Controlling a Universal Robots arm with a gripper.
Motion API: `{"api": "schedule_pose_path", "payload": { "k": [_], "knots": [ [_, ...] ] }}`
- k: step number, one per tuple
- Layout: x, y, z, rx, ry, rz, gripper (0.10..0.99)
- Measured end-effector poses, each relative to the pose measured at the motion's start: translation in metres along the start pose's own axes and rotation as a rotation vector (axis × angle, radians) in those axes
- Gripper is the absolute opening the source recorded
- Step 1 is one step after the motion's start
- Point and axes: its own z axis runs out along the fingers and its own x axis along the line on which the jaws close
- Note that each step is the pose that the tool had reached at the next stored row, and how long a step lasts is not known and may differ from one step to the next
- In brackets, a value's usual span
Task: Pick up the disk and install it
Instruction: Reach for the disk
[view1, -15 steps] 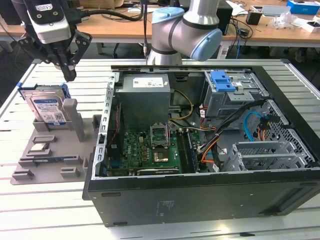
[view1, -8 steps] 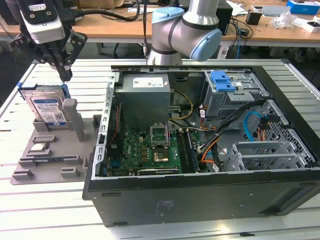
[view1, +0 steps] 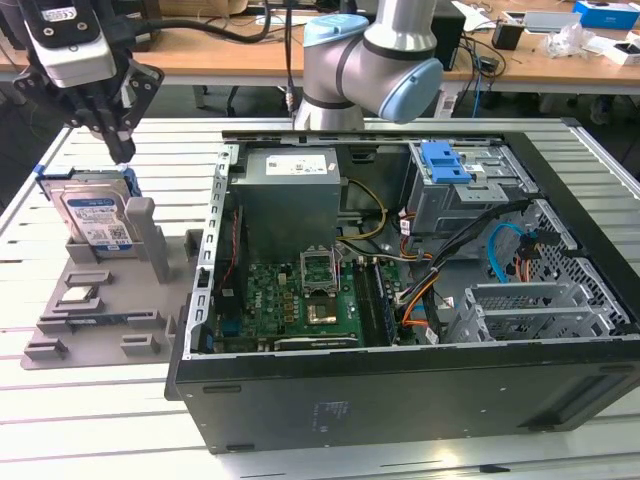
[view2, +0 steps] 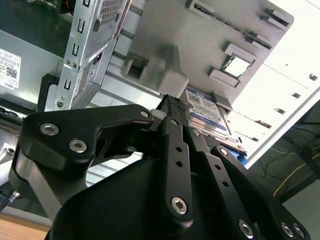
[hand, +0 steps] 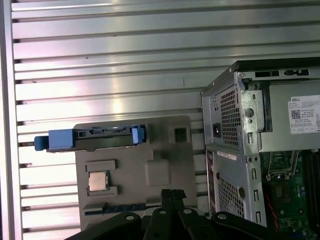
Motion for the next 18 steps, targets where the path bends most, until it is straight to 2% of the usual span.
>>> {"api": "schedule_pose_path", "payload": {
  "k": [18],
  "knots": [
    [0.0226, -0.0017, -0.0005, 0.0, 0.0, 0.0, 0.106]
  ]
}}
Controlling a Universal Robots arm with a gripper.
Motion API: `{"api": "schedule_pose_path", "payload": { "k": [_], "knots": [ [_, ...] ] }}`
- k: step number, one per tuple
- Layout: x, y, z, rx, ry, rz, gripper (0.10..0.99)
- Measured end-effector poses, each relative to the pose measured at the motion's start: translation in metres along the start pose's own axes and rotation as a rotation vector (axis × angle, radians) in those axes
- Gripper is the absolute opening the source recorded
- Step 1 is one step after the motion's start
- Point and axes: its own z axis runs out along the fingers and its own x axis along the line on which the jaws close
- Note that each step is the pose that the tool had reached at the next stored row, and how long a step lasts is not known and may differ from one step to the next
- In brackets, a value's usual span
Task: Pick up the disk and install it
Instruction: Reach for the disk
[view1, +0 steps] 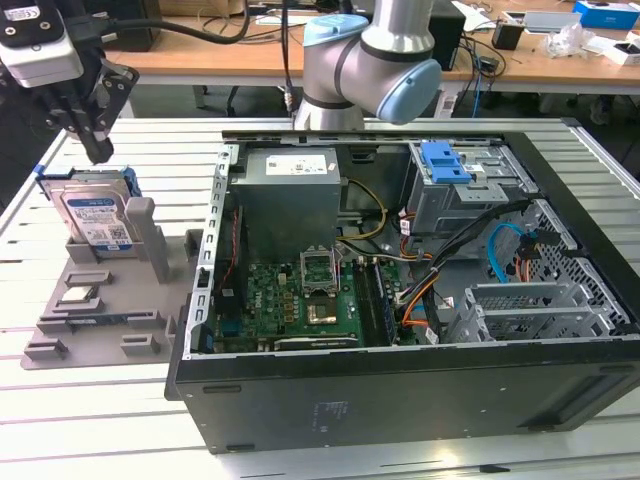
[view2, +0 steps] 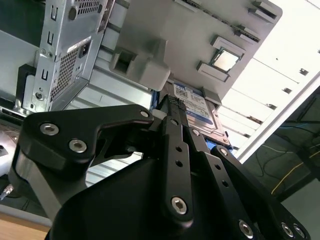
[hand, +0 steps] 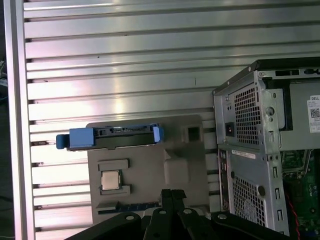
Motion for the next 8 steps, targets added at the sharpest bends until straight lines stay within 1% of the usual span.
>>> {"api": "schedule_pose_path", "payload": {
  "k": [6, 8],
  "knots": [
    [0.0074, -0.0005, -0.0002, 0.0, 0.0, 0.0, 0.106],
    [0.0114, -0.0008, -0.0003, 0.0, 0.0, 0.0, 0.106]
  ]
}}
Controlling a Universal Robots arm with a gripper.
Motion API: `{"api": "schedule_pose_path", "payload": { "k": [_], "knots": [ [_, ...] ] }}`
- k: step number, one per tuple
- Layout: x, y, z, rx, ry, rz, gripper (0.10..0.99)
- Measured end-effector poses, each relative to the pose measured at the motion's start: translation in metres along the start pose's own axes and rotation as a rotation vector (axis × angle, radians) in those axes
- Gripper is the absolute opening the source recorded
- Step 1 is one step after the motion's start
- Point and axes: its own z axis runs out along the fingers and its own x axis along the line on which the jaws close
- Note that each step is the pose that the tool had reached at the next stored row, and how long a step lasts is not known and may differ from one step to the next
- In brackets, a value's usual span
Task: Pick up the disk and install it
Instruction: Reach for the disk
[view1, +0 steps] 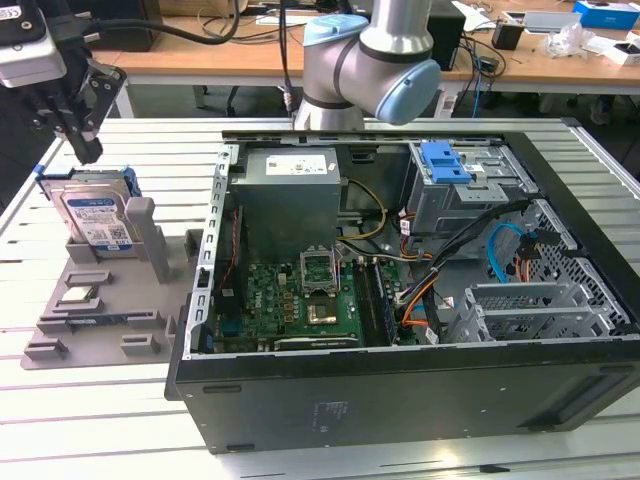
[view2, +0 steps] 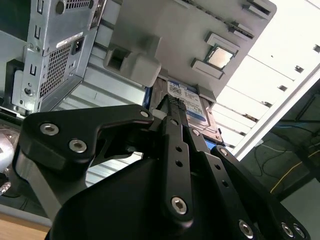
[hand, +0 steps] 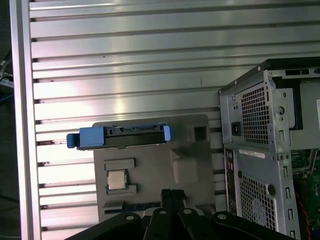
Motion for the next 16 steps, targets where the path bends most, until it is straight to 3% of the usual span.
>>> {"api": "schedule_pose_path", "payload": {
  "k": [16],
  "knots": [
    [0.0262, -0.0019, -0.0007, 0.0, 0.0, 0.0, 0.106]
  ]
}}
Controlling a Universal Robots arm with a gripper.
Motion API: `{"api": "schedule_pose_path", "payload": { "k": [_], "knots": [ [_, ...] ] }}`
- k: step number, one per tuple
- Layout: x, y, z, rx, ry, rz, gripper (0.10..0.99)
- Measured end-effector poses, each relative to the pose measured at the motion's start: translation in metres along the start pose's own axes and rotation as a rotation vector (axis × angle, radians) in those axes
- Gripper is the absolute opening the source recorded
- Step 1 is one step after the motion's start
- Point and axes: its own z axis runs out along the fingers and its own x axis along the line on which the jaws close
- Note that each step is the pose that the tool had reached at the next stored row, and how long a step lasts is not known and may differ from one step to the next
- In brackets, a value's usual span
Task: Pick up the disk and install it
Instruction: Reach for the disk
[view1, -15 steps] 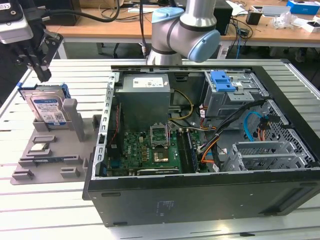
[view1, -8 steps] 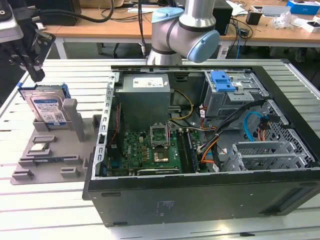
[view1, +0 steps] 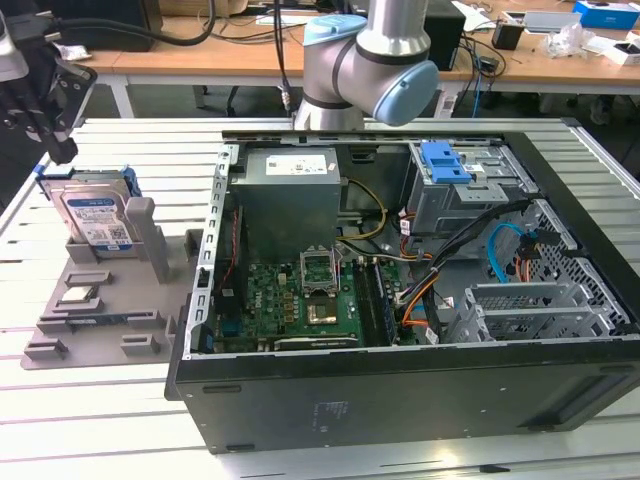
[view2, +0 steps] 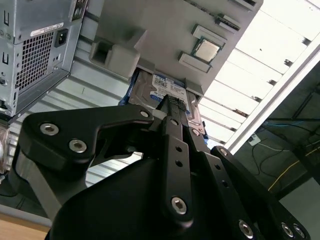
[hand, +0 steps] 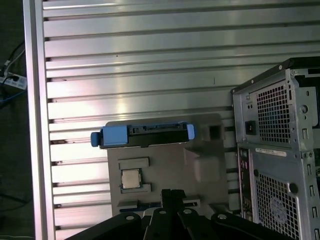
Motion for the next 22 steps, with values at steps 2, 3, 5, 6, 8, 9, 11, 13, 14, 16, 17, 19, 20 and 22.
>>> {"api": "schedule_pose_path", "payload": {
  "k": [2, 3, 5, 6, 8, 9, 11, 13, 14, 16, 17, 19, 20, 22],
  "knots": [
    [0.0027, -0.0002, -0.0001, 0.0, 0.0, 0.0, 0.106],
    [0.0037, -0.0003, -0.0001, 0.0, 0.0, 0.0, 0.106],
    [0.0061, -0.0005, -0.0002, 0.0, 0.0001, 0.0, 0.106],
    [0.0073, -0.0006, -0.0002, 0.0, 0.0, 0.0, 0.106],
    [0.0095, -0.0007, -0.0002, 0.0, 0.0, 0.0, 0.106],
    [0.0106, -0.0008, -0.0003, 0.0, 0.0, 0.0, 0.106],
    [0.013, -0.001, -0.0004, 0.0, 0.0001, 0.0, 0.106],
    [0.0158, -0.0012, -0.0004, 0.0, 0.0001, 0.0, 0.106],
    [0.0183, -0.0014, -0.0004, 0.0, 0.0, 0.0, 0.106],
    [0.0209, -0.0015, -0.0005, 0.0, 0.0, 0.0, 0.106],
    [0.0225, -0.0017, -0.0006, 0.0, 0.0001, 0.0, 0.106],
    [0.0257, -0.0019, -0.0006, 0.0, 0.0, 0.0, 0.106],
    [0.0268, -0.002, -0.0007, 0.0, 0.0, 0.0, 0.106],
    [0.03, -0.0023, -0.0008, 0.0, 0.0, 0.0, 0.106]
  ]
}}
